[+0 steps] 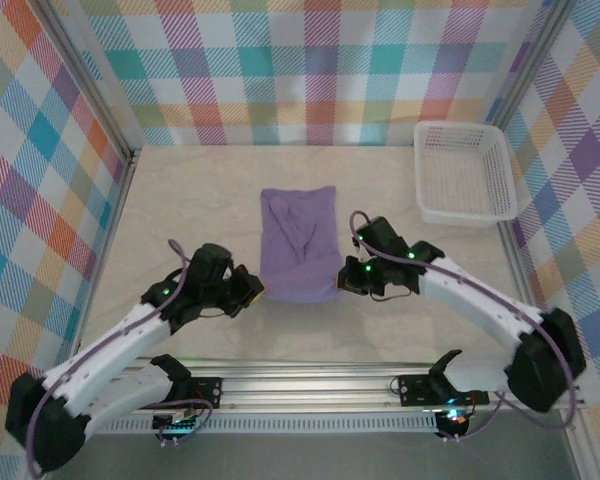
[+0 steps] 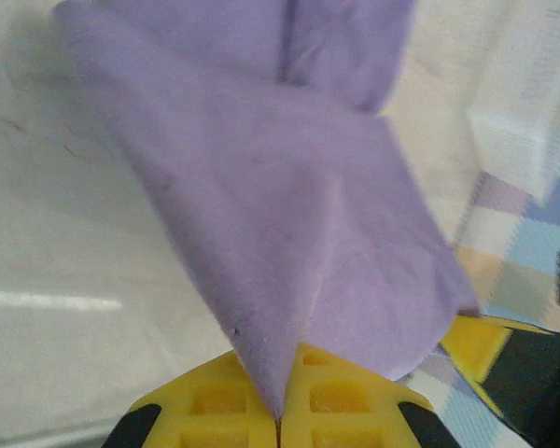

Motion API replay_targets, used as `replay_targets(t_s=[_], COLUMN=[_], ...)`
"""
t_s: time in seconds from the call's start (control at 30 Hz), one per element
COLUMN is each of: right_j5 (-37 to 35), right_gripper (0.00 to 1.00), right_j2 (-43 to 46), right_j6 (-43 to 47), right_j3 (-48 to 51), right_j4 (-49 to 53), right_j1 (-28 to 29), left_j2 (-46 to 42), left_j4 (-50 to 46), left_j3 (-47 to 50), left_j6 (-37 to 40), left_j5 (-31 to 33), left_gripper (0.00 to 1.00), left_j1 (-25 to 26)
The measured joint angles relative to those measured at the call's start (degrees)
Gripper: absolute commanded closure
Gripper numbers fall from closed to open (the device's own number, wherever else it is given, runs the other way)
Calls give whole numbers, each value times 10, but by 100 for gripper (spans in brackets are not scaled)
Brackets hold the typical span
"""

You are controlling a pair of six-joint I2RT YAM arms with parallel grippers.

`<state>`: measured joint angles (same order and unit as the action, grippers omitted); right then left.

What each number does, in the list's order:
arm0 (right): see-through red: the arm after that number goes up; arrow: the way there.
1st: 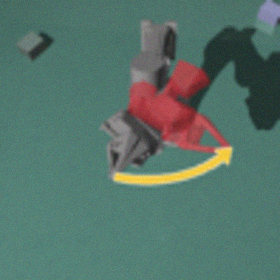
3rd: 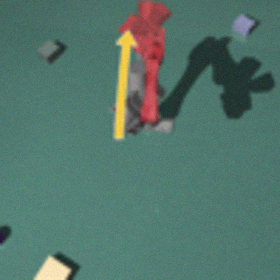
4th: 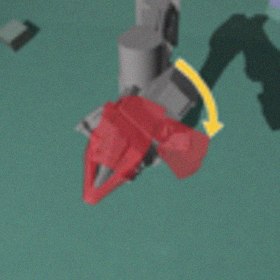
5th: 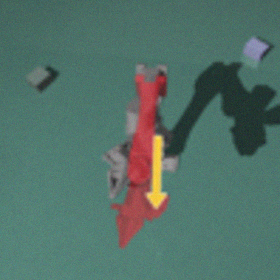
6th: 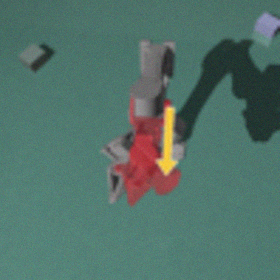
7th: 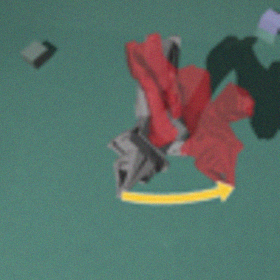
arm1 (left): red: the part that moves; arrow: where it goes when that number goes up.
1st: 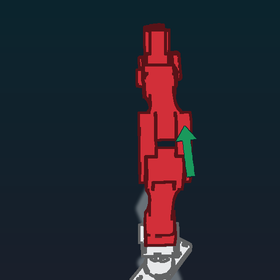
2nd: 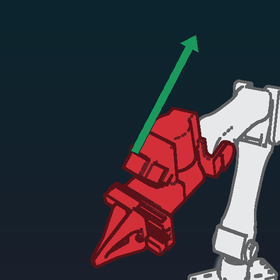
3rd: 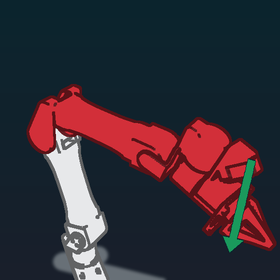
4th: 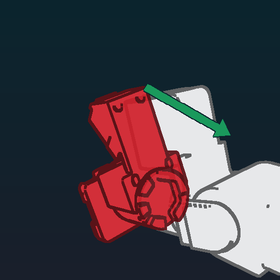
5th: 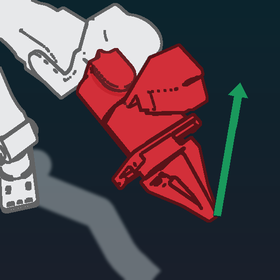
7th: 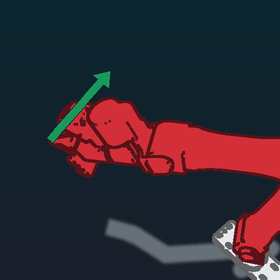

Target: Fold and stack the t-shirts

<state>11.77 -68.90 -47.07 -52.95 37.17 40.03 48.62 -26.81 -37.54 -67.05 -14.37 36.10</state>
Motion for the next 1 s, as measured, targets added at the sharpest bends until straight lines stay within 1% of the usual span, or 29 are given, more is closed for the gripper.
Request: replay_targets(t_s=[0.07, 0.17, 0.23, 0.37, 0.5, 0.6, 0.73, 0.9, 0.93, 1.0], right_j5=[0, 3, 2, -3, -10, -13, 2, 50, 59, 71], right_gripper=[100, 100, 100, 100, 100, 100, 100, 100, 99, 81], right_j2=[43, 61, 57, 33, -8, -41, -98, -199, -228, -301], right_j6=[-20, -42, -52, -64, -66, -68, -68, -71, -72, -72], right_j3=[-1, -11, -23, -73, -121, -145, -181, -244, -265, -321], right_j4=[22, 54, 73, 114, 131, 141, 143, 111, 108, 98], right_j1=[14, 16, 17, 12, -11, -38, -82, -149, -160, -181], left_j2=[-61, -104, -104, -74, -22, 32, 124, 228, 252, 321], left_j4=[-18, -30, -30, -30, -15, 12, 32, 47, 61, 96], left_j3=[-1, -1, -1, -7, -28, -46, -94, -164, -174, -196], left_j6=[-15, -37, -52, -73, -93, -106, -108, -110, -114, -121], left_j5=[1, -1, -1, 3, 16, 16, 4, -28, -39, -66], left_gripper=[100, 100, 100, 100, 100, 100, 100, 100, 100, 87], left_j1=[6, 6, 7, 8, 5, -9, -44, -107, -120, -151])
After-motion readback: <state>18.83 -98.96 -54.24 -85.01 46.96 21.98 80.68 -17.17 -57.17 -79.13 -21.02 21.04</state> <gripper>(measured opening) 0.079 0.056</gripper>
